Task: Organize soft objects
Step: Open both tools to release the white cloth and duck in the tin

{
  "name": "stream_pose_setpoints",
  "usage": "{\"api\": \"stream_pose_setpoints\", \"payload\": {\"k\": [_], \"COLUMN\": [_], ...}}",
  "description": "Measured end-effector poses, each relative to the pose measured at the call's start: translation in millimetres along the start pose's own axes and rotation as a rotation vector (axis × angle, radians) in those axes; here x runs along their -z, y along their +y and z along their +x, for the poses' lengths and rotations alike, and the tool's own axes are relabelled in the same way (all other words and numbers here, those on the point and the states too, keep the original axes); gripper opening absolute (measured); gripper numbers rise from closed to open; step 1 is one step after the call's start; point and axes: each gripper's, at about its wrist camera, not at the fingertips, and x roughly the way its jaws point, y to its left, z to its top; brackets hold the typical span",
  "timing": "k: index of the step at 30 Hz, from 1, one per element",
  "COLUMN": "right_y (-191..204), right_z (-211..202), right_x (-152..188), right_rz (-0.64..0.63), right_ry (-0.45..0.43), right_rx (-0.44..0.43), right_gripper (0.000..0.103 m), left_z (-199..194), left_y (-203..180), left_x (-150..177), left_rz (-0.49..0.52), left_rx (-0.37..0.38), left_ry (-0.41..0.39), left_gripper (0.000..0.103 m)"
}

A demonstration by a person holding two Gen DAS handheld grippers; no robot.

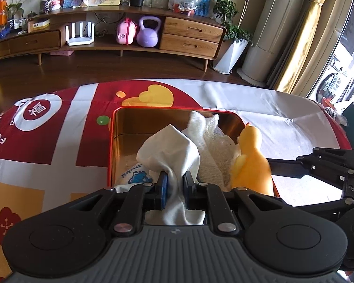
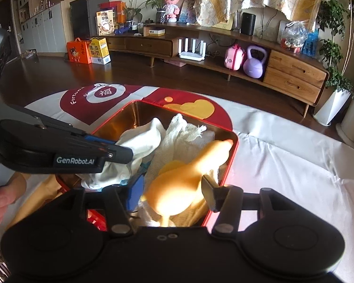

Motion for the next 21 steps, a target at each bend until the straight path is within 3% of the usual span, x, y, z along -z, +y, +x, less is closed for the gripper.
{"api": "stream_pose_setpoints", "payload": {"k": [2,8,21], "right_y": [1,2,9], "right_z": [-7,-27,-94], "right_x": [-1,-2,12], "right_rz": [0.005,0.025,0.129], "right_ry": [-0.013,-0.026,-0.069], "right_rx": [0.005,0.009,-0.012], "right_gripper": [0.065,0.065,0.078], "left_z": [-6,-28,-92], "left_y": [0,-1,-19], "left_x": [1,3,23], "left_rz": [0.0,0.0,0.034], "left_rx": [0.002,0.013,0.009], "left_ry": [-0.007,-0.035,-0.085], "left_gripper": [0.014,0.014,0.014]}}
